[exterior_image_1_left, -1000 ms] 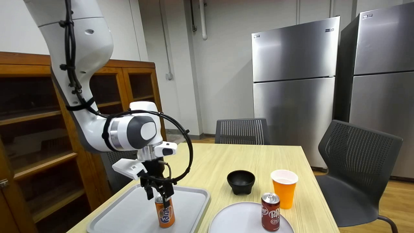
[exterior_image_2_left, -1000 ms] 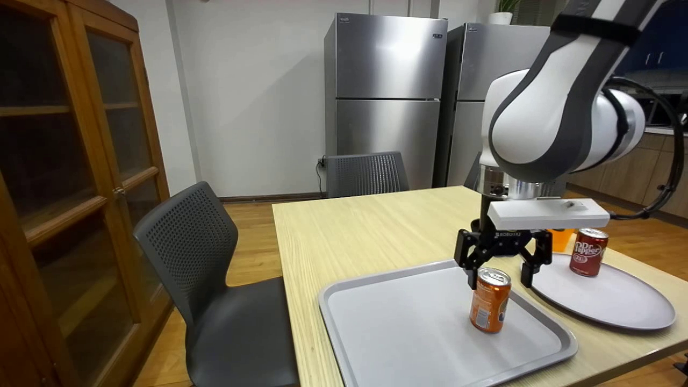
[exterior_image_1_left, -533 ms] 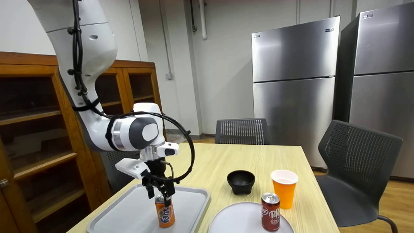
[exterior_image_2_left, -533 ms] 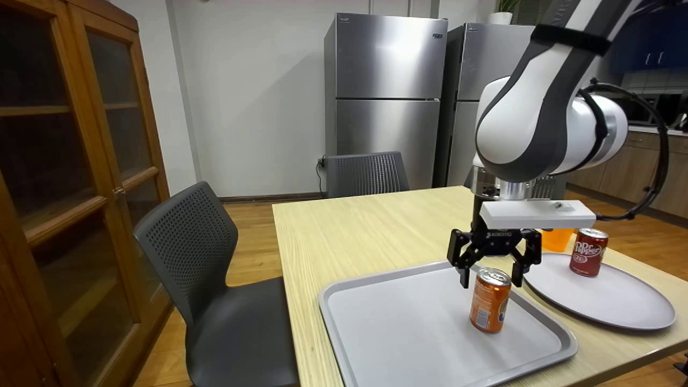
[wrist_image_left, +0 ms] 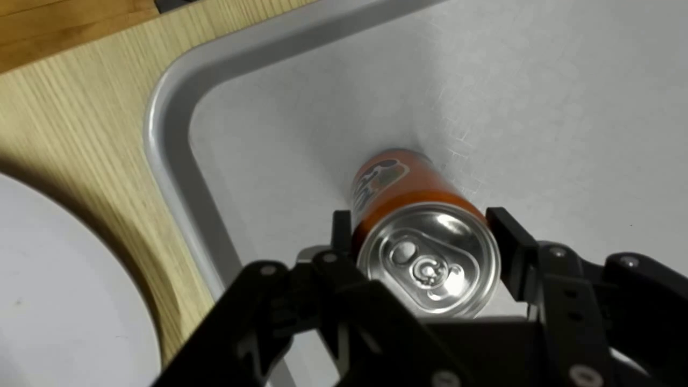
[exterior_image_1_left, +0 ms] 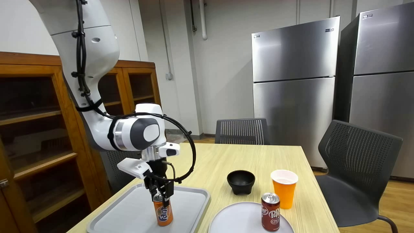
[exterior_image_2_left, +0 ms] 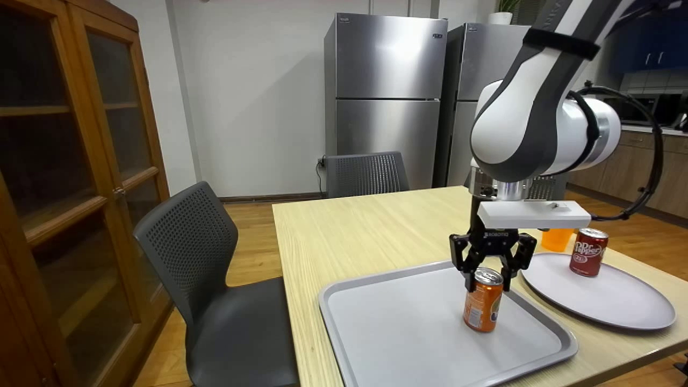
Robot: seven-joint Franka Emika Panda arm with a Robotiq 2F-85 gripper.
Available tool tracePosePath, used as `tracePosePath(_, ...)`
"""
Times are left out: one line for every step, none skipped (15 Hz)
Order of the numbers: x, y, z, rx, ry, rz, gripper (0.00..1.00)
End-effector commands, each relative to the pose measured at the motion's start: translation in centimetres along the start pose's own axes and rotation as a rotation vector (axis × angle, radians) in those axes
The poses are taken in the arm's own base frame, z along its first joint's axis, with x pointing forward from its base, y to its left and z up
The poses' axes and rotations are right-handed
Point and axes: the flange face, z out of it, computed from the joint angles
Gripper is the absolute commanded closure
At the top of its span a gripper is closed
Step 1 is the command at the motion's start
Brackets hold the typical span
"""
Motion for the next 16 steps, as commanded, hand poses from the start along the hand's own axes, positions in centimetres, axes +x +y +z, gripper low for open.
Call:
tracePosePath(0.4, -0.4, -0.2, 0.01, -0.015, -0.017, 0.62)
tracePosePath(0.4, -0.4, -0.4, 0.01, -0.013, -0.018, 0.62)
tracePosePath(0.4, -0.4, -0.7, 0.011, -0.009, -0.02, 0.62)
tracePosePath(0.4, -0.4, -1.1, 0.012, -0.002, -0.024, 0.62)
tracePosePath(0.4, -0.4, -1.5, 0.013, 0.006, -0.03, 0.62)
tracePosePath(0.5, -0.4, -1.8, 0.014, 0.012, -0.035, 0.62)
tracePosePath(0.5, -0.2, -2.3, 0.015, 0.014, -0.037, 0.62)
tracePosePath(0.5, -0.1, -2.6, 0.017, 0.018, -0.038, 0.62)
tracePosePath(0.6, 0.2, -3.1, 0.018, 0.022, -0.039, 0.62)
tracePosePath(0.7, 0.4, -3.4, 0.019, 0.027, -0.039, 0.62)
tracePosePath(0.8, 0.7, -3.9, 0.019, 0.031, -0.041, 0.62)
tracePosePath(0.9, 1.0, -4.2, 0.019, 0.034, -0.043, 0.62)
tracePosePath(1.0, 1.5, -4.6, 0.019, 0.039, -0.042, 0.62)
tracePosePath(1.2, 2.0, -5.0, 0.019, 0.043, -0.041, 0.62)
tracePosePath(1.4, 2.5, -5.3, 0.019, 0.045, -0.041, 0.62)
tracePosePath(1.7, 3.2, -5.6, 0.021, 0.048, -0.038, 0.62)
